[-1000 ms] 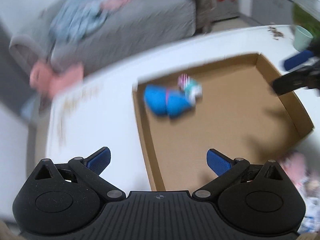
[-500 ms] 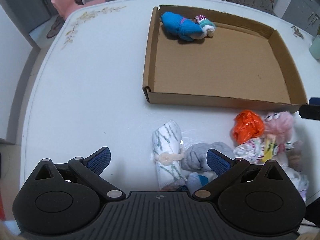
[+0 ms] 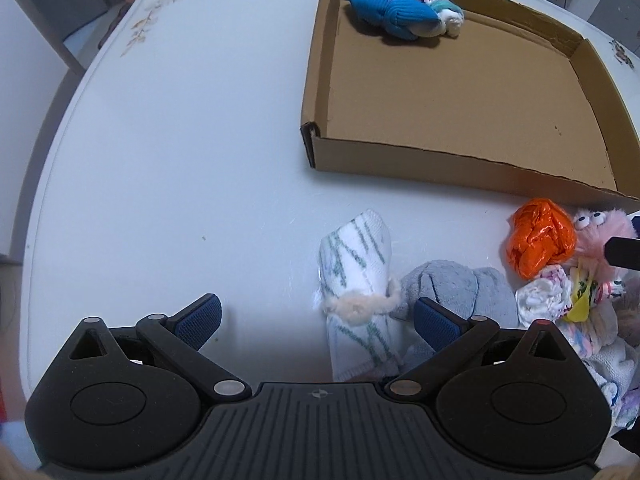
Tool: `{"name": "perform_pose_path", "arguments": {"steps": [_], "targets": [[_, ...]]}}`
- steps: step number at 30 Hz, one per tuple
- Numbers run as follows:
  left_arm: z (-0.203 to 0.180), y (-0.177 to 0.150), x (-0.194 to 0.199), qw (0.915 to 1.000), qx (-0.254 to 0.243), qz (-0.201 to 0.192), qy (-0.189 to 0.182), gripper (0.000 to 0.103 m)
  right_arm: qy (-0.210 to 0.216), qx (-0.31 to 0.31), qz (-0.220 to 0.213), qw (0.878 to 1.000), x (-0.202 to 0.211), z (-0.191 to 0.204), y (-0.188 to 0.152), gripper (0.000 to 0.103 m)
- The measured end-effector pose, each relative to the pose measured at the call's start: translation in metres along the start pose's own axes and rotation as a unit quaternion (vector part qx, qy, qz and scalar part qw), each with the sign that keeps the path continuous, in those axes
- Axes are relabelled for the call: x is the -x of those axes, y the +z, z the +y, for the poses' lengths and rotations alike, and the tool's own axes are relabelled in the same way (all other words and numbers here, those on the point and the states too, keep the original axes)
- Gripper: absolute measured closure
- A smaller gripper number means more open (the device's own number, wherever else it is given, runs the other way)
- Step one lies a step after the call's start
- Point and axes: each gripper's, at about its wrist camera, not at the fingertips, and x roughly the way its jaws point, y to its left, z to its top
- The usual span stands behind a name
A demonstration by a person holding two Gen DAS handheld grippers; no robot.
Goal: Organize objects
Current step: 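Grasp the white striped sock with the left gripper while the right gripper grasps the pink pompom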
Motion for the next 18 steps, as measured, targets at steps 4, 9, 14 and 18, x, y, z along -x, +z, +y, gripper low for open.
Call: {"name": "perform_pose_path", "arguments": {"steps": [4,9,14,18], "targets": [[-0.003,0.001,-0.001,1.0000,-0.003,-0.007,0.005,0.001,-0.009,0.002,0.005,1.000,-0.007,-0.001,0.000,0.034],[-0.009,-0.001,-0.004,0.9992,-0.027,-0.012,0.029,0.001,-0.020,0.008,0.007,1.000,-0.013,0.001,0.000,0.034],[-0.019,-0.005,-0.009,0.9968,-0.063,-0.013,0.047,0.001,-0.020,0.004,0.009,1.000,-0.014,-0.001,0.000,0.037],[-0.019,-0.007,-0.009,0.9962,-0.070,-0.018,0.048,0.001,-0.020,0.001,0.008,1.000,-0.013,-0.002,-0.001,0.039]]}}
